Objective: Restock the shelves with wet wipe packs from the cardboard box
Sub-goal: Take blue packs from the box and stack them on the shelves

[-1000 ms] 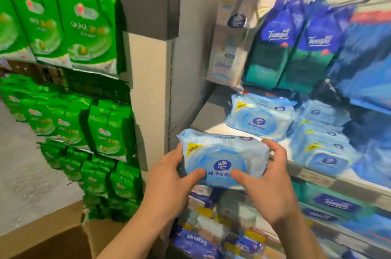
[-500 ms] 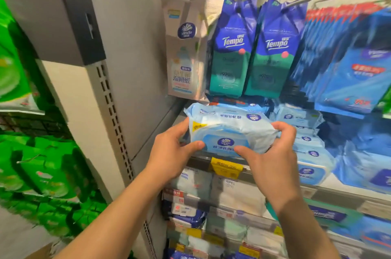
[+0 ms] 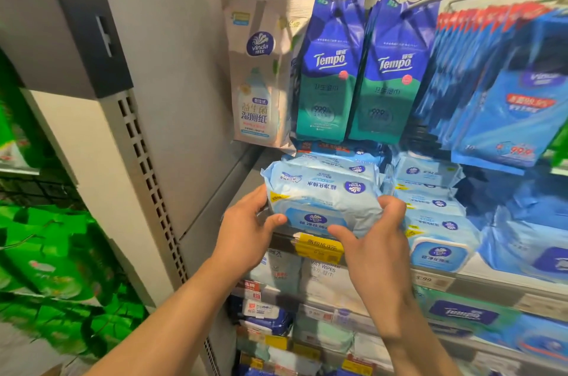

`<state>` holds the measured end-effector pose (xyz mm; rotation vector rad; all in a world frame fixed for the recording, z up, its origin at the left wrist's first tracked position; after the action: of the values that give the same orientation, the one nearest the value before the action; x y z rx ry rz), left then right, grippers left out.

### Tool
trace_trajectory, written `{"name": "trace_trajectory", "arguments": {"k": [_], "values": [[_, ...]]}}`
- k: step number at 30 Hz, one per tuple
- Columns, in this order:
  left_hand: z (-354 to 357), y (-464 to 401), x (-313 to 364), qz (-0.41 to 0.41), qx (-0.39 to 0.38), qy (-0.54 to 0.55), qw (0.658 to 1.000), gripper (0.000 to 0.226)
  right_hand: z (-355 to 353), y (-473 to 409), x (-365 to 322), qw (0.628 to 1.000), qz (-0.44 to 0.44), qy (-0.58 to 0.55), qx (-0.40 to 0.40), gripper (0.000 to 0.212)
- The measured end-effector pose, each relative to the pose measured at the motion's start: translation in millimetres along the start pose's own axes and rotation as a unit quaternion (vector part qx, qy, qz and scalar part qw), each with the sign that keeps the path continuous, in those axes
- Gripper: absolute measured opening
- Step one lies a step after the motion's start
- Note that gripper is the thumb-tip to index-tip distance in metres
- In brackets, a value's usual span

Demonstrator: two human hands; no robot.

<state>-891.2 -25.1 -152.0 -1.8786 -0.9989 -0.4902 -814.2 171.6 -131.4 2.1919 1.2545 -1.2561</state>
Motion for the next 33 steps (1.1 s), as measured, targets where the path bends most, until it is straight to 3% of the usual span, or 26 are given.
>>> {"name": "trace_trajectory", "arguments": {"k": [7, 12, 16, 23, 29, 33], "values": [[4.2, 7.5, -0.8, -0.005, -0.056, -0.041, 0.998, 0.043, 1.1, 4.3, 8.6, 0.997, -0.038, 0.060, 0.016, 0.086], [4.5, -1.7, -1.3, -0.028, -0.076, -0.069, 0.994, 0.035, -4.5, -7.7, 4.8, 0.970, -0.128, 0.205, -0.027, 0.066], [7.3, -6.7, 2.3, -0.057, -0.080, -0.103, 0.990, 0.033, -5.2, -14.2, 2.0, 0.960, -0.131, 0.244, -0.050, 0.070], [-2.9, -2.5, 10.9, -0.070, -0.120, -0.089, 0.986, 0.041, -2.9, -10.1, 2.5, 0.946, -0.149, 0.286, -0.013, 0.070], [-41.1, 36.2, 23.6, -0.087, -0.090, -0.104, 0.987, 0.069, 12.4, 27.5, -19.4, 0.948, -0.233, 0.217, -0.019, 0.061], [-74.1, 80.3, 29.2, -0.068, -0.088, -0.127, 0.986, 0.077, 43.6, 65.0, -39.0, 0.952, -0.252, 0.134, -0.116, 0.063]]}}
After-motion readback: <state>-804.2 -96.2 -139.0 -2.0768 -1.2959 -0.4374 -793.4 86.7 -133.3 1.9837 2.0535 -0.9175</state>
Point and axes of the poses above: each hand's wrist, its own y-axis away from the middle knuckle, its own z-axis out of the palm, x = y × z, the point moved 2 cm from there along -y, towards the middle knuckle, and after that the axes turned 9 degrees about z, right-handed, at the moved point
